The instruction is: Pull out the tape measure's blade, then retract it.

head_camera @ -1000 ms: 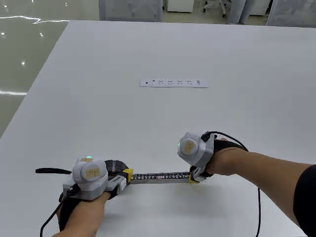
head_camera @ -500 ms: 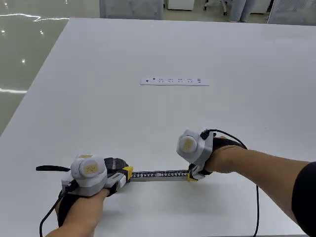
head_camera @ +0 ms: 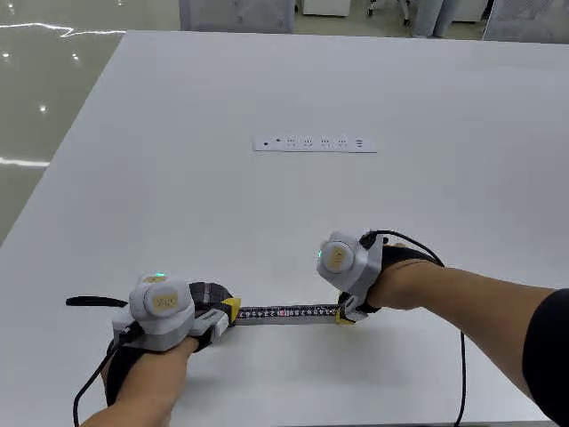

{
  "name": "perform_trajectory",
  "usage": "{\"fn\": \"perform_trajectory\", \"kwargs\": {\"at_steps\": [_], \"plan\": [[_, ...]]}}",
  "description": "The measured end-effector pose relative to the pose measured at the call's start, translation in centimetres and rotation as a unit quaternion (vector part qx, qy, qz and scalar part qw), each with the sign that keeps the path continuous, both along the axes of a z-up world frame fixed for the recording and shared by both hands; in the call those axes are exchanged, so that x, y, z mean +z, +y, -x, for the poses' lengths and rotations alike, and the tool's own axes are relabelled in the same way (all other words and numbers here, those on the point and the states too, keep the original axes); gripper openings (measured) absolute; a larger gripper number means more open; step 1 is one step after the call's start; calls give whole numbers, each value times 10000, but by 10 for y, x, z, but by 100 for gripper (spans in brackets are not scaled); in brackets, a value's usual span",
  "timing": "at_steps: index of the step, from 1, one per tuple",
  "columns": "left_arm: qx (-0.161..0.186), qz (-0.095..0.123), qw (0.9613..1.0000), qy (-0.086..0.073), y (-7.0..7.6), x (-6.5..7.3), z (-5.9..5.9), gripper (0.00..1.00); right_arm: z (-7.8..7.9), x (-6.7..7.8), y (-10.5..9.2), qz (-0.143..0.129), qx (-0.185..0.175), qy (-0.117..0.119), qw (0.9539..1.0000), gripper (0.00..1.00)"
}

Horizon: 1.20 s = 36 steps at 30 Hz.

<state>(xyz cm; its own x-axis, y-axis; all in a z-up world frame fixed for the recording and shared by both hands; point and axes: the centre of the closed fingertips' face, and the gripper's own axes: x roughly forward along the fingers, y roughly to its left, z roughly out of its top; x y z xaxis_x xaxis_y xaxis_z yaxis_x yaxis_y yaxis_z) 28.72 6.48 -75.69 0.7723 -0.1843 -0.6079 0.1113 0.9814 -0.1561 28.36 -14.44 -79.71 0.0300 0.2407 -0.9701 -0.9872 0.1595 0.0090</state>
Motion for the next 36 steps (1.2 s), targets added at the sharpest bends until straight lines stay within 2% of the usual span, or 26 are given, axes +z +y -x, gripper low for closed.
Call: {"fn": "perform_trajectory", "kwargs": {"at_steps": [10, 19, 36], "plan": [[2, 12, 10000, 11, 0, 0, 0, 58, 0, 0, 3, -54, 33, 30, 10000, 11], [-29, 42, 10000, 39, 0, 0, 1, 58, 0, 0, 6, -186, 202, -8, 9996, 10], [-18, 37, 10000, 29, -1, 0, 1, 58, 1, 1, 12, -271, 123, -14, 9996, 11]]}}
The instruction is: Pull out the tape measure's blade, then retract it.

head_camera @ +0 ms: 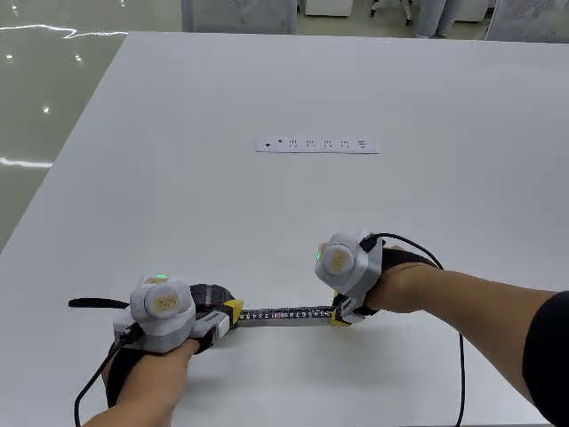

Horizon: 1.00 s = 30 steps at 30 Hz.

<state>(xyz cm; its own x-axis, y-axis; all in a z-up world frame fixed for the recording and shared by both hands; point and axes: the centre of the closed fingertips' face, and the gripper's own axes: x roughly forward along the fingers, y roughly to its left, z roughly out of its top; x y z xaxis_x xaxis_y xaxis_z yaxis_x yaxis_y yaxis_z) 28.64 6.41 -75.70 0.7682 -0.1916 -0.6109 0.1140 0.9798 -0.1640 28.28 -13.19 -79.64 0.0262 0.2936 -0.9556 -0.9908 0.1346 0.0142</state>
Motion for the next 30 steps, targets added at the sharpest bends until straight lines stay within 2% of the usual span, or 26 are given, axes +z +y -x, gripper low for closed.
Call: {"fn": "perform_trajectory", "kwargs": {"at_steps": [6, 12, 30], "plan": [[12, 4, 10000, -3, 0, 0, 0, 58, 0, 0, 5, -102, -35, 8, 9999, 10], [7, 7, 10000, 4, 0, 0, 0, 58, 1, 0, 8, -51, 8, 3, 10000, 10], [17, 19, 10000, 0, 1, 0, -1, 58, 1, 0, 14, -150, -31, 1, 9999, 11]]}}
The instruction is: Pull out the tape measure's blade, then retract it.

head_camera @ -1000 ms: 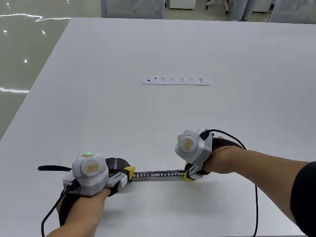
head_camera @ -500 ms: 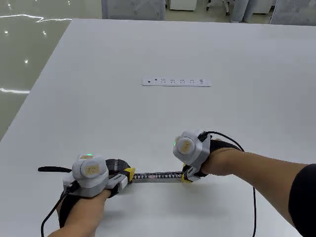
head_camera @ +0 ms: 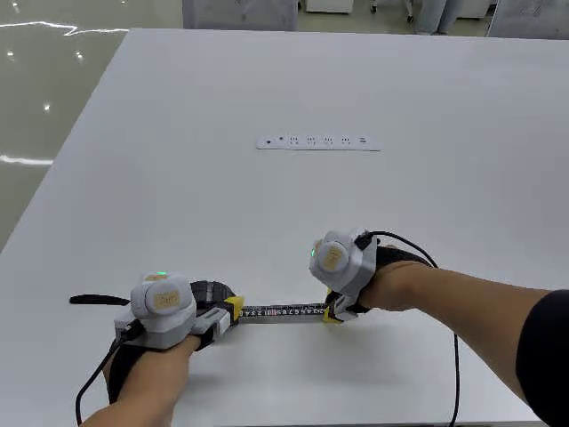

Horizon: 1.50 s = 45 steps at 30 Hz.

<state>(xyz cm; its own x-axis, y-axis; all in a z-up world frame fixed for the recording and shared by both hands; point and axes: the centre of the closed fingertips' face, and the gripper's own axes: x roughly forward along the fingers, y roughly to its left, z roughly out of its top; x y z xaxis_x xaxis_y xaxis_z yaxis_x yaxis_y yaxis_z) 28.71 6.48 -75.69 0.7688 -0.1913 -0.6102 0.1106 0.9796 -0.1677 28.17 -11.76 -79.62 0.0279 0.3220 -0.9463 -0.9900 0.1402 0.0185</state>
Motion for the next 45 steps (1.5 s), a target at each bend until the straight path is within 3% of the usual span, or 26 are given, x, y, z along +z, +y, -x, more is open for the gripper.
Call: {"fn": "perform_trajectory", "kwargs": {"at_steps": [45], "plan": [[17, 16, 10000, 16, 0, 0, 0, 58, 2, 1, 20, -295, 23, 36, 9996, 10]]}}
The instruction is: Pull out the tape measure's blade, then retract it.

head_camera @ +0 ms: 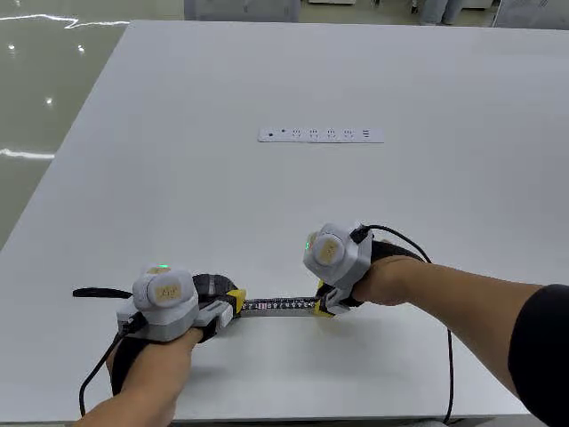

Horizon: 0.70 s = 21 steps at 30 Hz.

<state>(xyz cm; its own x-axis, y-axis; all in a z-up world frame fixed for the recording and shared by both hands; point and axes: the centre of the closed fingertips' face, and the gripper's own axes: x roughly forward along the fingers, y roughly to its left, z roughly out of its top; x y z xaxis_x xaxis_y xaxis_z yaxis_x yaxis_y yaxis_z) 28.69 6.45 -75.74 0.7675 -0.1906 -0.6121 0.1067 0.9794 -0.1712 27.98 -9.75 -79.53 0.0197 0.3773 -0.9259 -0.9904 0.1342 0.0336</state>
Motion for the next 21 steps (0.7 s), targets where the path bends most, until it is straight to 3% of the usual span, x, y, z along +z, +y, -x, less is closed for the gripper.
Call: {"fn": "perform_trajectory", "kwargs": {"at_steps": [21], "plan": [[5, 8, 10000, 15, 0, 0, 0, 58, 0, 0, 7, -33, 24, -14, 10000, 10]]}}
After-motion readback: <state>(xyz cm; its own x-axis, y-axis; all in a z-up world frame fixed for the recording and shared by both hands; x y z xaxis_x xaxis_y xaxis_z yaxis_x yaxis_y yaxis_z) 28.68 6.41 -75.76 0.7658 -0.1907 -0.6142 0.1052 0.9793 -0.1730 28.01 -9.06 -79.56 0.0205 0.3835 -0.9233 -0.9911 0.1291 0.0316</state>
